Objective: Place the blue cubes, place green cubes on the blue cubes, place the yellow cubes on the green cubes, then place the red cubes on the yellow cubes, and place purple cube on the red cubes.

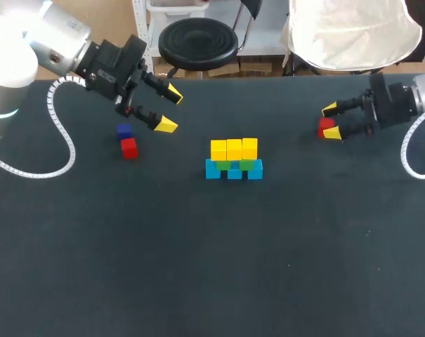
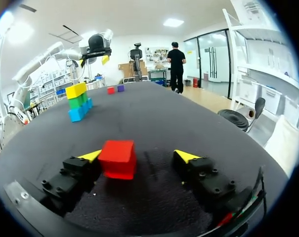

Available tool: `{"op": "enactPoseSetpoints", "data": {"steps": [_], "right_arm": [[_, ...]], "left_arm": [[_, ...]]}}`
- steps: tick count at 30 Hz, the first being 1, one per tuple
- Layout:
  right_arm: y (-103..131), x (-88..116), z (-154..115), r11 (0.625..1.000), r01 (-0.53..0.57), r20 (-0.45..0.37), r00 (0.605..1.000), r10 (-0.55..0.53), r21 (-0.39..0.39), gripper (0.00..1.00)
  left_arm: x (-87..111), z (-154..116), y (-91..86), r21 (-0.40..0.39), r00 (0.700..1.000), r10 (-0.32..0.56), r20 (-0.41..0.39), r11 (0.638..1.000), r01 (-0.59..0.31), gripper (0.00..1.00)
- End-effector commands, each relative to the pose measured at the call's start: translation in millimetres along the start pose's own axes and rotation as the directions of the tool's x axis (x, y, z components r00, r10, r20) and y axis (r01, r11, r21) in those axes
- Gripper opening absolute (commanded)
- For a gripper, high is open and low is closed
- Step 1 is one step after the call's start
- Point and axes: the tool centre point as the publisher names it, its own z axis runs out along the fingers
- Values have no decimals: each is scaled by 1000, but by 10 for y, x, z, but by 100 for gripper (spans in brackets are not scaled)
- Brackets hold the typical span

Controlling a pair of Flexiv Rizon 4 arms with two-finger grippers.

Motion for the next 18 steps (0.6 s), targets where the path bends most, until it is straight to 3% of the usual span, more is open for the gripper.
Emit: {"op": "enactPoseSetpoints", "data": {"steps": [1, 3, 4, 5, 6, 7, 18], "right_arm": [[72, -16, 1, 1000, 1, -10, 1000, -1, 19, 32], [72, -15, -1, 1000, 1, -13, 1000, -1, 20, 23], [75, -15, 1, 1000, 2, -17, 1000, -2, 16, 25], [83, -21, 9, 1000, 11, -13, 1000, -11, -3, 33], [86, -25, 14, 1000, 11, -21, 1000, -11, -12, 49], [93, -34, 23, 1000, 14, -31, 999, -15, -25, 100], [68, -102, -56, 997, 52, -37, 998, -54, -52, 100]], "left_arm": [[3, 3, -11, -4, 1000, 1, 1, 1000, -1, 100], [3, 3, -11, -4, 1000, 1, 1, 1000, -1, 100], [3, 3, -11, -4, 1000, 1, 1, 1000, -1, 100], [3, 3, -11, -4, 1000, 1, 1, 1000, -1, 100], [3, 3, -11, -4, 1000, 1, 1, 1000, -1, 100], [3, 3, -11, -4, 1000, 1, 1, 1000, -1, 100], [3, 3, -11, -4, 1000, 1, 1, 1000, -1, 100]]}}
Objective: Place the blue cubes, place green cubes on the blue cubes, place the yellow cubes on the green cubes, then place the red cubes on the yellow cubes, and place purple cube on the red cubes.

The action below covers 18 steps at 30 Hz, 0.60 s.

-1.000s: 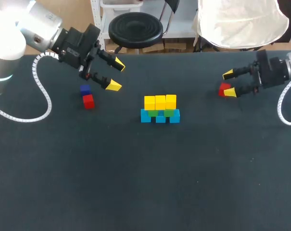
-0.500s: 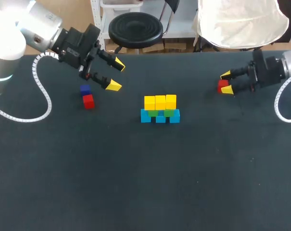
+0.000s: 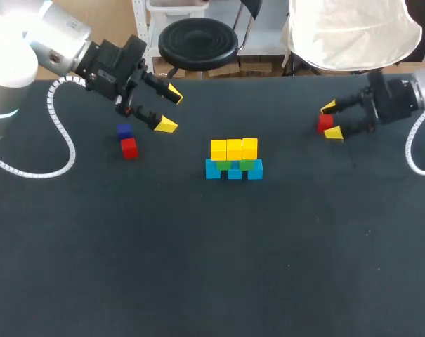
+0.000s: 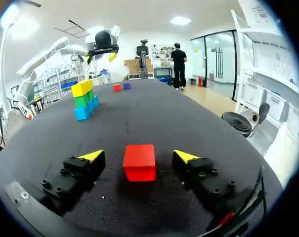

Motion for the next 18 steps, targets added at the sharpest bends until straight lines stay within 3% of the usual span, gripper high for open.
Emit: {"op": "enactPoseSetpoints", "data": {"steps": [1, 4, 6, 7, 13, 16, 17, 18], "right_arm": [[-31, -18, -28, 1000, 5, -7, 1000, -5, -8, 100], [-38, -23, -37, 1000, 10, -12, 1000, -10, -11, 100], [-39, -24, -39, 1000, 11, -16, 1000, -11, -12, 85], [-39, -24, -39, 1000, 11, -17, 1000, -12, -13, 84], [-61, 2, -20, 1000, 9, -21, 1000, -10, -18, 80], [-68, 6, -15, 1000, 8, -24, 1000, -9, -20, 62], [-69, 5, -14, 1000, 9, -26, 1000, -9, -20, 49], [-69, 5, -13, 1000, 8, -27, 1000, -9, -20, 43]], "left_arm": [[3, 4, -11, -4, 1000, 1, 1, 1000, -1, 100], [3, 4, -11, -4, 1000, 1, 1, 1000, -1, 100], [3, 4, -11, -4, 1000, 1, 1, 1000, -1, 100], [3, 4, -11, -4, 1000, 1, 1, 1000, -1, 100], [3, 4, -11, -4, 1000, 1, 1, 1000, -1, 100], [3, 4, -11, -4, 1000, 1, 1, 1000, -1, 100], [3, 4, -11, -4, 1000, 1, 1, 1000, -1, 100], [3, 4, -11, -4, 1000, 1, 1, 1000, -1, 100]]}}
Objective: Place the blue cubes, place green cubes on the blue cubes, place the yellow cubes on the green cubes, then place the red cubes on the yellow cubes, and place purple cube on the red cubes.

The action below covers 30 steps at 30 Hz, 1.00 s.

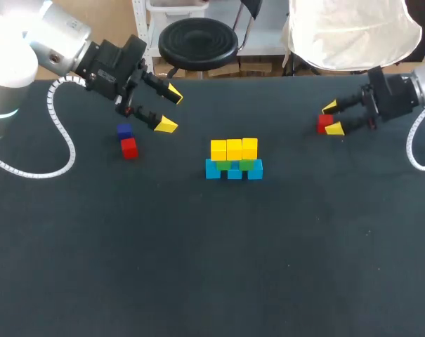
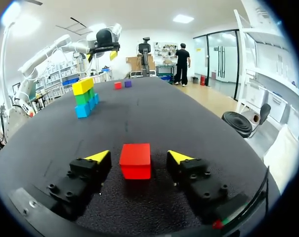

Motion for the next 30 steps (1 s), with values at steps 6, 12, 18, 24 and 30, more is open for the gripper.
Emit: {"op": "enactPoseSetpoints", "data": {"steps": [6, 12, 18, 24, 30], "right_arm": [[-3, -1, 4, 1000, 3, -5, 1000, -3, 4, 0], [139, -75, -57, 1000, -7, -5, 1000, 7, -7, 0], [431, -268, -194, 1000, -10, -42, 999, 9, -23, 0], [727, -567, -326, 999, 17, -80, 997, -13, 49, 0], [921, -877, -330, 992, 77, -70, 995, -70, 100, 0]], "left_arm": [[3, 3, -11, -4, 1000, 1, 1, 1000, -1, 100], [3, 3, -11, -4, 1000, 1, 1, 1000, -1, 100], [3, 3, -11, -4, 1000, 1, 1, 1000, -1, 100], [3, 3, -11, -4, 1000, 1, 1, 1000, -1, 100], [3, 3, -11, -4, 1000, 1, 1, 1000, -1, 100]]}}
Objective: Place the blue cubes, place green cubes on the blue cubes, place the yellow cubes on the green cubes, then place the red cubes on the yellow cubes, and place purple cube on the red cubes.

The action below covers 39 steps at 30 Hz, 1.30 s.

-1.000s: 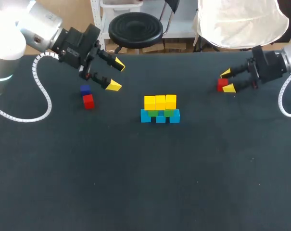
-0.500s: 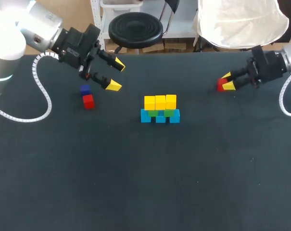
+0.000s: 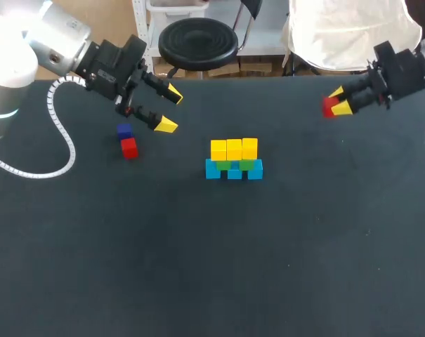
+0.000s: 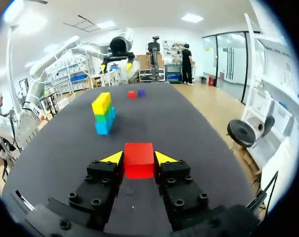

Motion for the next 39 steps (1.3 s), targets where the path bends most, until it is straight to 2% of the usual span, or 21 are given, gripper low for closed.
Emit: {"op": "enactPoseSetpoints", "data": {"steps": [1, 6, 8, 12, 15, 39], "right_arm": [[546, -264, 11, 984, 33, -52, 998, -24, 176, 0], [653, -505, 61, 981, 79, -55, 996, -70, 180, 0], [695, -609, 102, 978, 112, -86, 992, -98, 175, 0], [741, -697, 178, 978, 135, -82, 989, -123, 158, 0], [801, -793, 246, 978, 174, -72, 983, -167, 115, 0], [837, -820, 293, 980, 164, -62, 985, -158, 109, 0]], "left_arm": [[3, 4, -11, -4, 1000, 1, 1, 1000, -1, 100], [3, 4, -11, -4, 1000, 1, 1, 1000, -1, 100], [3, 4, -11, -4, 1000, 1, 1, 1000, -1, 100], [3, 4, -11, -4, 1000, 1, 1, 1000, -1, 100], [3, 4, -11, -4, 1000, 1, 1, 1000, -1, 100], [3, 4, -11, -4, 1000, 1, 1, 1000, -1, 100]]}}
